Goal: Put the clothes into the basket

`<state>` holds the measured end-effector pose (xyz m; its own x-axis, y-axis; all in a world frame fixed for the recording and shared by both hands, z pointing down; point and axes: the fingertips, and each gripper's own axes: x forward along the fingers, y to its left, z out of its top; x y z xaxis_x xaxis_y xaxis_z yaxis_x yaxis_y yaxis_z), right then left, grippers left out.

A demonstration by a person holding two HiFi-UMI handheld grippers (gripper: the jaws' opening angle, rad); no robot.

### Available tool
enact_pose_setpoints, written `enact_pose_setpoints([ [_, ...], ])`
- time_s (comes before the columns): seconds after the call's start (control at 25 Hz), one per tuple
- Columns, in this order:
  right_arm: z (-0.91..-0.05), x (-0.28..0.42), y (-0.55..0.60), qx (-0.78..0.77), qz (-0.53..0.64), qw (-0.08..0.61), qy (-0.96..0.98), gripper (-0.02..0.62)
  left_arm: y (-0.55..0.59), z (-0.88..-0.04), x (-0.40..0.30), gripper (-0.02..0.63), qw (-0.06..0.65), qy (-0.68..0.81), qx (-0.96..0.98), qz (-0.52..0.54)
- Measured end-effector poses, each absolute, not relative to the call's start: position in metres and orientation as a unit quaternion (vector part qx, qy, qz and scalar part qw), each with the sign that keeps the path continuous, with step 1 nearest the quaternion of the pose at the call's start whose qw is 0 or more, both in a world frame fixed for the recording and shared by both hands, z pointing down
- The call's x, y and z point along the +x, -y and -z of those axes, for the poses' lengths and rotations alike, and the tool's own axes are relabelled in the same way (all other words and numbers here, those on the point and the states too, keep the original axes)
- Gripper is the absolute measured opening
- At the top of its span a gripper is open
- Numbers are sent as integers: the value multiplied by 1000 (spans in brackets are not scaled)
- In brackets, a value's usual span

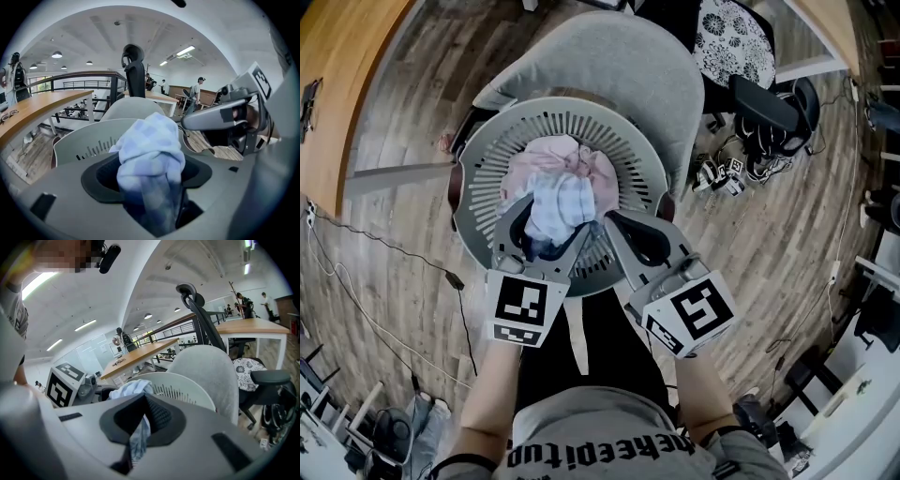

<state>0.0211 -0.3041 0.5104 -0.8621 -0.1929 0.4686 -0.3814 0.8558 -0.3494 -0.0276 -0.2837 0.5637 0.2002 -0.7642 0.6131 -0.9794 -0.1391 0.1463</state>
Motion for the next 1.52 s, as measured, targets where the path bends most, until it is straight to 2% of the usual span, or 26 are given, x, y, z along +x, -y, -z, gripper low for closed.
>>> enact_pose_setpoints([
  [0.52,-505,16,298,150,-216,211,942,9,279,-552,-36,314,258,610,726,-184],
  [0.68,-502,13,296,151,-213,210,942,9,275,-547,-42,214,251,622,720,-178],
  [1.0,-492,2,289,153,-204,206,945,9,270,-535,-50,63,247,619,729,-160],
  [1.24,-484,-5,282,158,-194,205,946,9,266,-520,-56,21,241,614,742,-124],
  [1.52,-465,-13,275,168,-183,194,949,9,262,-498,-63,14,230,606,753,-109],
])
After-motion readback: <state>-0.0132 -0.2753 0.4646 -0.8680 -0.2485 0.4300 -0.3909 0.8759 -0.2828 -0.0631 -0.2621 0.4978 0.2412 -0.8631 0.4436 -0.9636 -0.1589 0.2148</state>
